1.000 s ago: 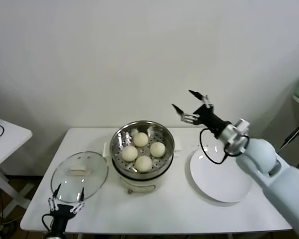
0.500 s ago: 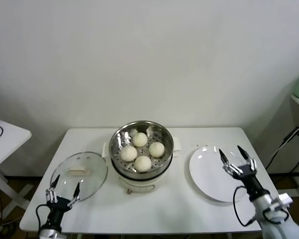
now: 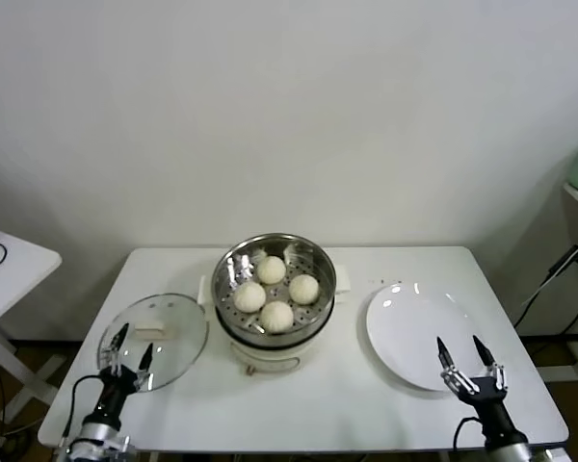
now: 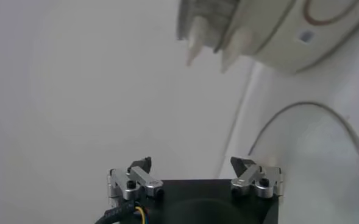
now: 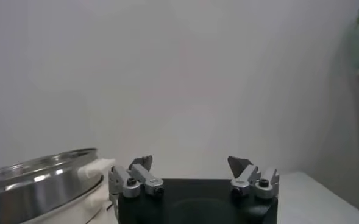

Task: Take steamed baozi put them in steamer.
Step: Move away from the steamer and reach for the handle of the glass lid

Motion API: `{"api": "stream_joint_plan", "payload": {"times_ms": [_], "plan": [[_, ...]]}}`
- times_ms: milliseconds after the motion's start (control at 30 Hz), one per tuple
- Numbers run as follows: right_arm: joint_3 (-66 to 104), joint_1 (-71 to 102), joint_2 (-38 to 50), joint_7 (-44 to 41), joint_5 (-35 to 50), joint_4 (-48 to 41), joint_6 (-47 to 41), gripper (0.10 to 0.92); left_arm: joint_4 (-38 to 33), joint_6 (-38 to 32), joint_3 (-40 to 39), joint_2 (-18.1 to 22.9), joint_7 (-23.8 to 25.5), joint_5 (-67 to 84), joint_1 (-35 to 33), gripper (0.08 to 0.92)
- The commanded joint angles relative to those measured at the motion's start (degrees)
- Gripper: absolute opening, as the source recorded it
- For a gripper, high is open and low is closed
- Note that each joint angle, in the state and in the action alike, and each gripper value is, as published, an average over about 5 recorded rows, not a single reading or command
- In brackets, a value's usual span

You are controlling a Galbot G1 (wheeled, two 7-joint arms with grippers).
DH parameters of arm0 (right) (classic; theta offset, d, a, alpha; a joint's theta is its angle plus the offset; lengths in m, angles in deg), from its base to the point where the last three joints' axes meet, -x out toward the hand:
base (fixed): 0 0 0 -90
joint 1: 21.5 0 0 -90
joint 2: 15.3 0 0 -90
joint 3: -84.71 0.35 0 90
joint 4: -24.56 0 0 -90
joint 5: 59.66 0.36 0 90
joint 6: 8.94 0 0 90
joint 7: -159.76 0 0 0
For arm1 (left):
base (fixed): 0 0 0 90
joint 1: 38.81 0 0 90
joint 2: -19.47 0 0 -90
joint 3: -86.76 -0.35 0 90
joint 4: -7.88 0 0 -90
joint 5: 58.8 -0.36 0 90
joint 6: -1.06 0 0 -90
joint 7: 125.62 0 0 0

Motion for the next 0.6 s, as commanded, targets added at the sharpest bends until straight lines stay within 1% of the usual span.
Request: {"api": "stream_joint_plan", "payload": {"times_ms": [33,300,600], "plan": [[-0.3,2.8,-2.7,-0.6,0.3,-1.1,2.8,0.823,5.3,-0.7,-0.3,-2.4,6.2,-9.5,4.4,0.823],[-0.5,2.2,-2.2,-0.6,1.6,-2.7,3.7,0.823,4.0,1.3,-1.0,-4.4,9.9,-7.2,7.2,0.823],[-0.5,2.1,-2.4,-0.6,2.3,-3.0,4.4,0.823,6.0,4.6,-0.7,-4.6,10.5,-8.4,10.3,0.823]]}}
